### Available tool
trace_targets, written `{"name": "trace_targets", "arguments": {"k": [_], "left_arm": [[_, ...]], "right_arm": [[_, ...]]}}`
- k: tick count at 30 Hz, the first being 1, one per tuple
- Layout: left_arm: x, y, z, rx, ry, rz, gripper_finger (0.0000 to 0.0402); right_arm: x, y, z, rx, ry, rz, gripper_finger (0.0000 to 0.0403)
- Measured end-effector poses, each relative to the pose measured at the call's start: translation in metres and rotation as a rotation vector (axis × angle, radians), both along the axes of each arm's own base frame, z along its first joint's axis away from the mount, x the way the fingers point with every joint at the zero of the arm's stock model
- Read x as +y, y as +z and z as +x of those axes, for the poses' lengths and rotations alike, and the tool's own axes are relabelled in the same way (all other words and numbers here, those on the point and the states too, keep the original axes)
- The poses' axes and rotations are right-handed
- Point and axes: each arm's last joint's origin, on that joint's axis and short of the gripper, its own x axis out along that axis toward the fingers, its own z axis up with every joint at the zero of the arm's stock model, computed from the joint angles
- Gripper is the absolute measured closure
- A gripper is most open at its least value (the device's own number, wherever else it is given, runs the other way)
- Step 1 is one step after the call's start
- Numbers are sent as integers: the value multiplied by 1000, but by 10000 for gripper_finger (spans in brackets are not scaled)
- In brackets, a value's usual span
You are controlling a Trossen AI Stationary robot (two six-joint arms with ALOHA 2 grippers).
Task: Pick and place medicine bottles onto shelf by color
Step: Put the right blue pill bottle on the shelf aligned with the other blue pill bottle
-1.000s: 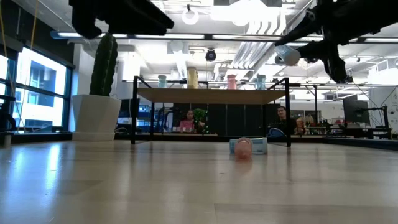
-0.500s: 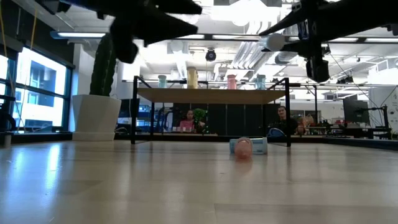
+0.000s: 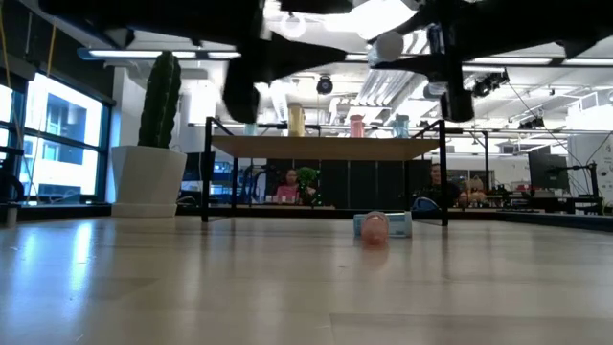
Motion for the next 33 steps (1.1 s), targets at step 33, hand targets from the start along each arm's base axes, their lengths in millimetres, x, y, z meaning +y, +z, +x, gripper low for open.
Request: {"name": "trace_targets", "arguments": {"k": [33], "left_arm": [[21,-4,27,16,5,113,225]], "right_arm": [[0,1,16,-19,91,93,318]]}}
